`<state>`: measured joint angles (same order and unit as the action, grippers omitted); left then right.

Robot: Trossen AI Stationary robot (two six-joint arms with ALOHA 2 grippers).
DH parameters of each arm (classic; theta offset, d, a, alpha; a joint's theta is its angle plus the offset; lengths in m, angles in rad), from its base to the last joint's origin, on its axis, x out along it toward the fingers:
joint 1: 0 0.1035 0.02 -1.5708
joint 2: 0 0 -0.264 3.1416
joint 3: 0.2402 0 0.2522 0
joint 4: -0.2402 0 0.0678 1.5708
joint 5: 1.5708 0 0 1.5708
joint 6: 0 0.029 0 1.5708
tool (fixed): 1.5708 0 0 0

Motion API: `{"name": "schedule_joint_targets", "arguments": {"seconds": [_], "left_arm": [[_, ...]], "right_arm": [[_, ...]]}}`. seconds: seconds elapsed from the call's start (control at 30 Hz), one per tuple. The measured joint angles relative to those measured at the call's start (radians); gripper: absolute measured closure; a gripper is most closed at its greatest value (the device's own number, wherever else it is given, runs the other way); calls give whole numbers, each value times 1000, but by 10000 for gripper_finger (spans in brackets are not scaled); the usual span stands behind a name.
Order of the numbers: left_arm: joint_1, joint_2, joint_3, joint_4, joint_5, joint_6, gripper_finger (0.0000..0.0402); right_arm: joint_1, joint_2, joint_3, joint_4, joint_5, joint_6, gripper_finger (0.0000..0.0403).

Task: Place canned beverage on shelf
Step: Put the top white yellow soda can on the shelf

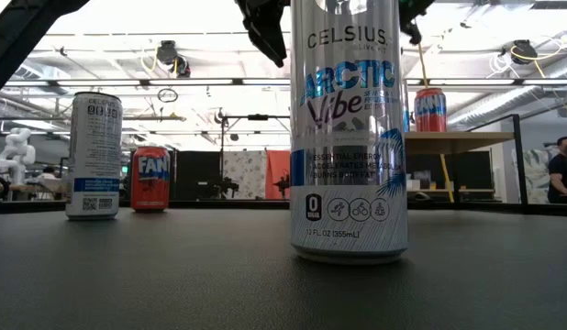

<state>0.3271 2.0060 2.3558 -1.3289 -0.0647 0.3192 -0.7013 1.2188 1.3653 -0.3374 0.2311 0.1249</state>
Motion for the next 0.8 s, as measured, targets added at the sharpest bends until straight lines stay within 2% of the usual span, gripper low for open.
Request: {"name": "schedule_joint_targets", "arguments": {"seconds": [0.17,0.33,0.8], "left_arm": [[0,0,0,-1,0,0,42],[0,0,0,0,0,0,42],[0,0,0,0,0,-1,42]], "right_arm": [[-87,47,26,-15,-153,62,403],[-136,93,27,-23,-264,101,403],[-144,123,27,-113,-262,89,403]]}}
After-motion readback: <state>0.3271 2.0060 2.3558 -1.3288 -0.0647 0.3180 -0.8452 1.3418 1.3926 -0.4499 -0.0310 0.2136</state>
